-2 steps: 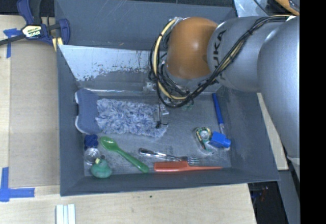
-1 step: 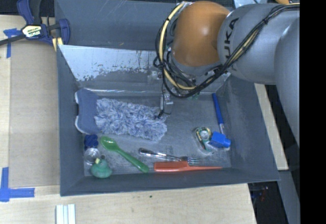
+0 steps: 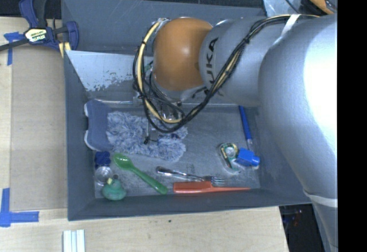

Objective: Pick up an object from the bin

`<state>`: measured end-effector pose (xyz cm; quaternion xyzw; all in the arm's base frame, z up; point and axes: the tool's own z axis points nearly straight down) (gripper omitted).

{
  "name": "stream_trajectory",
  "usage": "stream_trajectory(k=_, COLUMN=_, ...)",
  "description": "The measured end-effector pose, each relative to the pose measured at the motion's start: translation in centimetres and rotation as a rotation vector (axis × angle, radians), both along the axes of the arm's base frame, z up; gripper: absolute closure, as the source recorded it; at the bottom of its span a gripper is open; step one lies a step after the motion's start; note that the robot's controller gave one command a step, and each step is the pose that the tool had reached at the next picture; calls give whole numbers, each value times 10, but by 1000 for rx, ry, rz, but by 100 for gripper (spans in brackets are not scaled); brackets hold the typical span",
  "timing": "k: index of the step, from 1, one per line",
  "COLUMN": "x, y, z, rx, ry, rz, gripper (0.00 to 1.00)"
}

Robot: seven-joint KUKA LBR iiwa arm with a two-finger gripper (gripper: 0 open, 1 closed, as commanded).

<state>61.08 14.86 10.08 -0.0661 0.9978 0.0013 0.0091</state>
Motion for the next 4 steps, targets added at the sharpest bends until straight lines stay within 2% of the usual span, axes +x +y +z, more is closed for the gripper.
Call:
stream_trajectory(k=1, x=14, y=-41, z=-27, rx=-2, ry=-12, rz=19, gripper=0)
stream_trajectory(k=2, x=-4, y=-15, z=-26, rx=8, ry=-19, rz=-127, gripper=100)
stream_trajectory(k=3, x=-4, y=-15, z=-26, rx=8, ry=-19, rz=-127, gripper=100)
stream_trajectory(k=4, x=-6, y=-15, z=15, rx=7, ry=-16, rz=-128, gripper=100)
